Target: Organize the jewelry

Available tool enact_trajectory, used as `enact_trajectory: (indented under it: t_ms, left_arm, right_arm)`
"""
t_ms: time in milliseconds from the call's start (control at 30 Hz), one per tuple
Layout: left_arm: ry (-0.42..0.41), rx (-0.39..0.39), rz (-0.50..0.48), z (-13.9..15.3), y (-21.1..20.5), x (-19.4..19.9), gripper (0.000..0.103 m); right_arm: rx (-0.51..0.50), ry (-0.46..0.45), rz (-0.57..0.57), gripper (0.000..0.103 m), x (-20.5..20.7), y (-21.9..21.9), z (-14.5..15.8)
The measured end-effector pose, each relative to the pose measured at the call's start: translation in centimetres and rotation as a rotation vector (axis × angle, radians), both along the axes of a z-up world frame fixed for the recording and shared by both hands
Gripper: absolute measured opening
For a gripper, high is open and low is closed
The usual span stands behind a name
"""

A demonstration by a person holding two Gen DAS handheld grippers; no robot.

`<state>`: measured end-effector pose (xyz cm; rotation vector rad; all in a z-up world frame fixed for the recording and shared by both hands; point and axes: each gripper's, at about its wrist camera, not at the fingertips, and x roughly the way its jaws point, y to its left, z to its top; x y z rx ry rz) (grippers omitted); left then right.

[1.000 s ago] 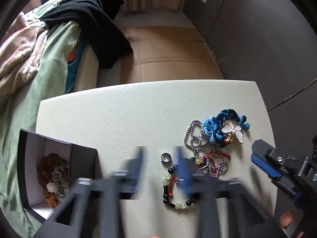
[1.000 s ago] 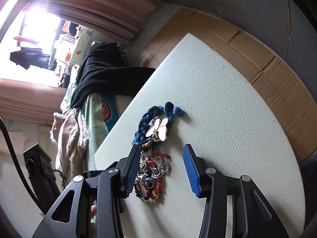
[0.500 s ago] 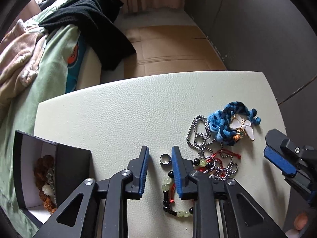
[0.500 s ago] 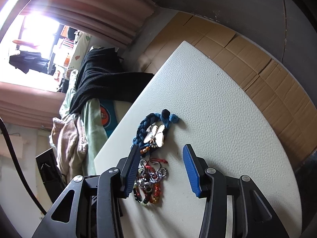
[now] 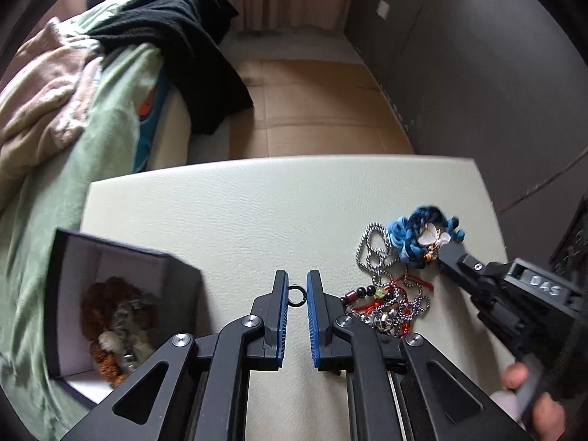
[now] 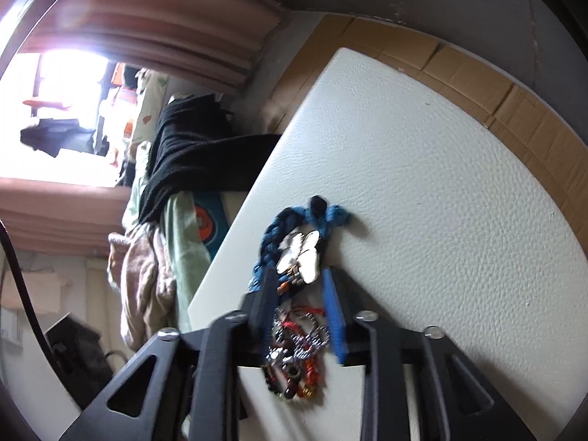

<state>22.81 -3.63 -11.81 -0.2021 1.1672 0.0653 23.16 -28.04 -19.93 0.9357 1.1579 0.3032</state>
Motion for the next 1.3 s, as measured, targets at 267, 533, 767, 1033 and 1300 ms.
enact_trajectory:
  t_ms: [267,533,767,1033,1300]
  left_arm:
    - [-0.094,-0.083,0.098,1.7,3.6,-3.9,0.01]
    - [-0.18,-0.15,0.164,4.8,7.8,-6.6,0.01]
    - [-0.211,-0.163,0.207,5.0,10.3,-7.4,0.01]
    - [-0.272,-0.184,0.26,6.5,12.9,-8.7,0.076]
    - [-0.27,-0.202,0.296,6.9,15.3,-9.9,0.076]
  right_arm:
    - [0.026,-0.055,-0.032,0.007,-0.8,-1.0,1.8]
    - [0.016,-0.137,0.011,0.007,-1.4,-0.7,4.9]
    - [0.026,-0.213,0.102,0.007,-2.6,2.7,7.0]
    - [0.047,-0.284,0.245,0.007,-3.9,7.3,8.5]
    - [0.04,-0.343,0.366,0.007,-5.3,11.7,9.6]
